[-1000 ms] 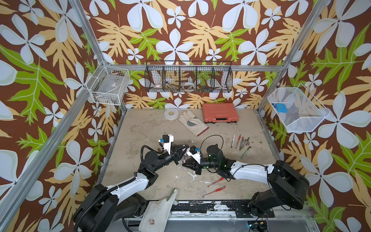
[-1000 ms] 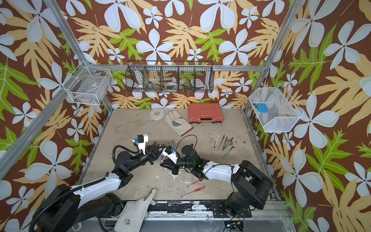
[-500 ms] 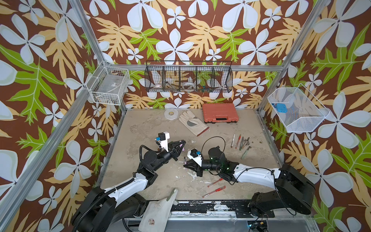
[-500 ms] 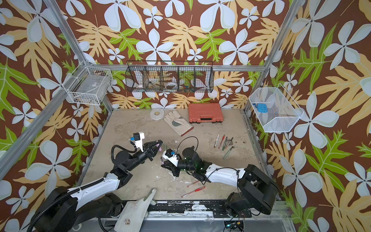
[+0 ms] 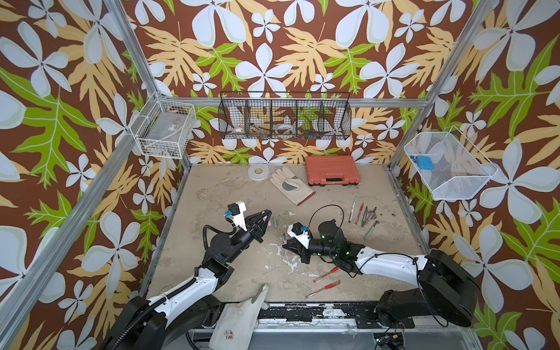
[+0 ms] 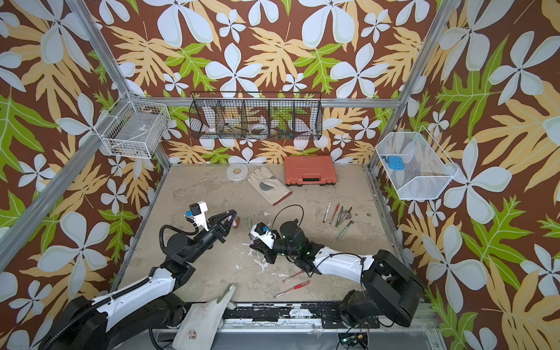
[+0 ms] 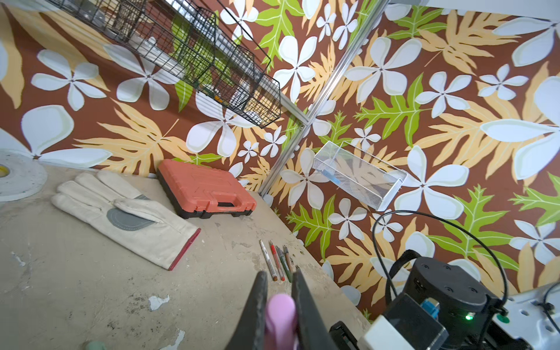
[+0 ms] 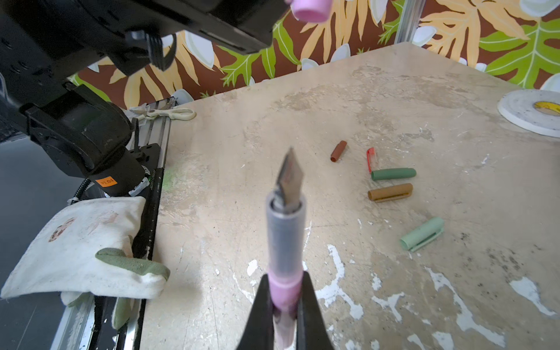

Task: Remove pen caps from pens
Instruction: Place the pen cap at the center of the table.

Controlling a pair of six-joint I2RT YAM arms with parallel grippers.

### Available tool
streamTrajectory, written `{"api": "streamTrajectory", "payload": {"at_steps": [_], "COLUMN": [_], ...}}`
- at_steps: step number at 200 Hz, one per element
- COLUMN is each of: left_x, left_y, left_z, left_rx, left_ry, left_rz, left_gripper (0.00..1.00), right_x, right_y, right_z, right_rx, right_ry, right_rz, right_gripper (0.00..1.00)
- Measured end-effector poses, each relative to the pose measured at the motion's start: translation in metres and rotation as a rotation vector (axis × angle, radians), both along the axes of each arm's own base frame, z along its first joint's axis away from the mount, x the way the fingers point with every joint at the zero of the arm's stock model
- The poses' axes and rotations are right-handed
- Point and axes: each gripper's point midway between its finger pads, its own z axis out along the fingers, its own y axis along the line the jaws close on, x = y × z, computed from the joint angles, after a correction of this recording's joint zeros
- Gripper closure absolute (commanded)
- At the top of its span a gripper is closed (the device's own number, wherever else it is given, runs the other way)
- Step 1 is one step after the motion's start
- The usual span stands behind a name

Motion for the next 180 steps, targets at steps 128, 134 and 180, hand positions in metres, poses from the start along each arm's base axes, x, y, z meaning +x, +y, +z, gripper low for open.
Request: {"api": "streamTrajectory", "payload": {"at_steps": [128, 134, 180], "left_x": [0.087, 0.088, 0.094], "left_y": [0.004, 0.004, 0.011], "left_z": [-0.13, -0.134, -0.159], "left_rx": [0.37, 0.381, 0.438], "left_ry": [0.451, 0.465, 0.549], "left_rz": [0.265, 0.27, 0.289], "left_gripper": [1.0, 1.0, 1.0], "right_x": [0.095, 0.096, 0.104], "right_y": [-0.106, -0.109, -0.123], "right_z": [-0.008, -0.008, -0.008], "right_rx": [0.018, 0.024, 0.021], "right_ry": [0.089, 0.097, 0.091], "right_rz": [-0.6, -0.614, -0.681], "right_gripper": [1.0, 1.0, 1.0]}}
